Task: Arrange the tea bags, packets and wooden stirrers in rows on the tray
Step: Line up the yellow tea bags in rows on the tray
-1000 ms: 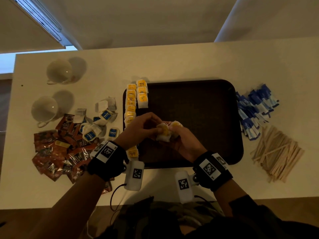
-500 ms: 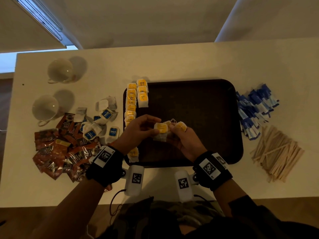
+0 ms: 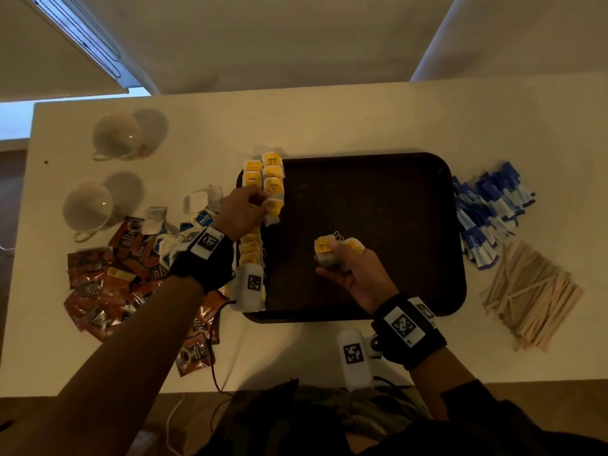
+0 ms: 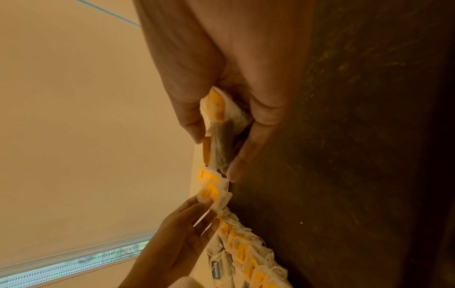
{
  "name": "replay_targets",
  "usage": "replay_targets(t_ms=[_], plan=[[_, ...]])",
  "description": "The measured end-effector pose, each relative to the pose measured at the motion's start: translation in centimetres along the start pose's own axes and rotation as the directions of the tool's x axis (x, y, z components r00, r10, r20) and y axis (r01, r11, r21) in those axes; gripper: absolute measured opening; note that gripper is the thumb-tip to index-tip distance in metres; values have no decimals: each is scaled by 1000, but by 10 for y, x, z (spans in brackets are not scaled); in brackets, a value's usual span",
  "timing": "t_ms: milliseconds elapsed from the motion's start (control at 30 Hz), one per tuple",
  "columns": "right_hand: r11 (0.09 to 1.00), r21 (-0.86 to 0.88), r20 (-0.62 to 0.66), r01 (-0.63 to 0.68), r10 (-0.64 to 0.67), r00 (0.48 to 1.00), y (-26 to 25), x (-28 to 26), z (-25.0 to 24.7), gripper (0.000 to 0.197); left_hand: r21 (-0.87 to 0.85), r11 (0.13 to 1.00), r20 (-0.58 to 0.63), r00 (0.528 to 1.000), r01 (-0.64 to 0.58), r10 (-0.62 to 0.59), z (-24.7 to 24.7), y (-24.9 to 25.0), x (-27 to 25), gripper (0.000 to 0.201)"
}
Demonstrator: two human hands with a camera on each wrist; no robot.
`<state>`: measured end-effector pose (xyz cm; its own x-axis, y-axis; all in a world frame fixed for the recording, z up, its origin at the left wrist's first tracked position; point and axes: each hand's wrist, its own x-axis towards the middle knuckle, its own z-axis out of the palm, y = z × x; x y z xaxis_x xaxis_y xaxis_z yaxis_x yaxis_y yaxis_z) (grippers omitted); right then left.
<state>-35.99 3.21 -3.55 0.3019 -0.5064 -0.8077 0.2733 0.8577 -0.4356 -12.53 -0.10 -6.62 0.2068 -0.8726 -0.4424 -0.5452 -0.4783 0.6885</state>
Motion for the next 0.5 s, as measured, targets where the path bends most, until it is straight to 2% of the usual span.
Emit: replay_targets(t_ms=[200,367,500], plan=[[999,-31,7,-23,23,1000,-2,1,-2,13,175,985,-5,1000,-7,8,8,6,17,20],[999,-35,3,-31,31,1000,-2,3,-4,21,285,958,-74,997,28,-7,10,5,23,12],[999,-32,22,-27,28,999,-1,4,-4,14,336,940,-106,994,51,-16,11,6,24,10]])
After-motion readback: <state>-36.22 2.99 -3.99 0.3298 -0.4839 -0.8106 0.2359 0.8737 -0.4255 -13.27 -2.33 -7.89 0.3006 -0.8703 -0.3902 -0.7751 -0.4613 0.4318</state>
